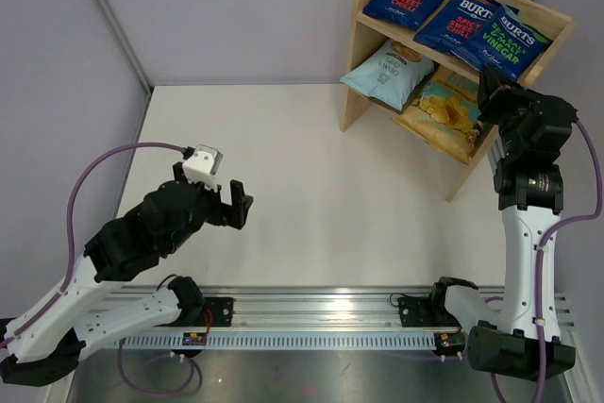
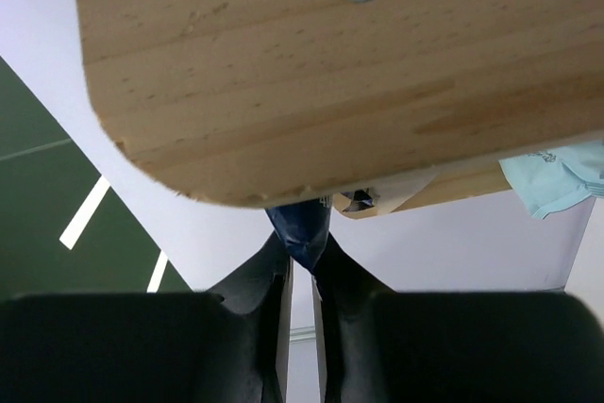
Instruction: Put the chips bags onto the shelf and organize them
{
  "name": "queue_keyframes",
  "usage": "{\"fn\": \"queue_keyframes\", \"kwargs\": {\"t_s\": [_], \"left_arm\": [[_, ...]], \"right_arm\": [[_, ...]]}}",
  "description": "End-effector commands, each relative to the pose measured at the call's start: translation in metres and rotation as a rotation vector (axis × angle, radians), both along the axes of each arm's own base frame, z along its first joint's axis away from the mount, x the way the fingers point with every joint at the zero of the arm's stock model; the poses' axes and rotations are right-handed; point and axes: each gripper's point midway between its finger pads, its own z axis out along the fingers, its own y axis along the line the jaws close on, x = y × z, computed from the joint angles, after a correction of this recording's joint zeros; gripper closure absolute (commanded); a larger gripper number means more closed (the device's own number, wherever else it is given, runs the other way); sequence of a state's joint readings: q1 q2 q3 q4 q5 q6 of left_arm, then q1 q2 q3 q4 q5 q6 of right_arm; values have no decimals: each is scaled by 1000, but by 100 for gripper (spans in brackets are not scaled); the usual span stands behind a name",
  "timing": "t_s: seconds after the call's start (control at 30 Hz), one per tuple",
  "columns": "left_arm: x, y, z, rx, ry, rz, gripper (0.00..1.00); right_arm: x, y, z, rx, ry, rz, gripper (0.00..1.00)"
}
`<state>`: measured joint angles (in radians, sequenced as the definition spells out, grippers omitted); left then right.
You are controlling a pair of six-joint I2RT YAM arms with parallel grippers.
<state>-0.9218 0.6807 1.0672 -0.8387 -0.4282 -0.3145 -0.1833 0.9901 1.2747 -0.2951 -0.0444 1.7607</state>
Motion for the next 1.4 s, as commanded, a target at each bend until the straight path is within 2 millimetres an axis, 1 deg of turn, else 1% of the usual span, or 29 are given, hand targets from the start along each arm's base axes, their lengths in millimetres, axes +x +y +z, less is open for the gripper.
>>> {"fn": "queue_keyframes", "kwargs": {"t_s": [0.0, 0.1, 0.17, 0.37, 0.57, 0.67, 0.7, 0.73, 0.9, 0.93, 1.03, 1.07, 1.17, 1.2, 1.23, 1.33, 1.37], "left_arm": [[3, 5, 11, -20, -34, 26, 1], [3, 6, 11, -19, -37, 29, 1], [3, 7, 11, -18, -38, 33, 1], [3, 7, 11, -17, -39, 32, 1], [3, 7, 11, -17, -37, 33, 1], [3, 7, 10, -17, -38, 34, 1], [3, 8, 10, -16, -38, 36, 1], [2, 8, 10, -16, -38, 34, 1], [2, 8, 12, -22, -41, 31, 1], [2, 8, 12, -21, -40, 33, 1], [2, 6, 12, -26, -38, 30, 1], [2, 6, 12, -27, -37, 27, 1], [2, 5, 12, -27, -37, 28, 1], [2, 6, 12, -27, -37, 29, 1], [2, 6, 12, -27, -37, 30, 1], [2, 7, 12, -28, -39, 32, 1], [3, 7, 13, -27, -40, 35, 1]], "right_arm": [[5, -6, 13, -11, -45, -31, 82], [10, -8, 10, -13, -32, -38, 83], [13, -15, 8, -16, -20, -71, 83], [14, -25, 16, -29, -31, -125, 83], [20, -26, 23, -22, -50, -124, 82], [20, -20, 25, -37, -52, -96, 75], [20, -18, 24, -40, -47, -83, 70], [19, -17, 23, -41, -45, -78, 68], [4, -13, 26, -74, -44, -76, 59], [2, -12, 26, -75, -43, -72, 56], [-3, -10, 26, -77, -41, -60, 52], [-5, -8, 27, -77, -43, -54, 48], [-7, -7, 22, -77, -35, -51, 44], [-7, -2, 21, -80, -37, -20, 43], [-9, 0, 19, -81, -36, -14, 42], [-11, 0, 10, -88, -16, -15, 40], [-12, 0, 10, -93, -17, -16, 39]]}}
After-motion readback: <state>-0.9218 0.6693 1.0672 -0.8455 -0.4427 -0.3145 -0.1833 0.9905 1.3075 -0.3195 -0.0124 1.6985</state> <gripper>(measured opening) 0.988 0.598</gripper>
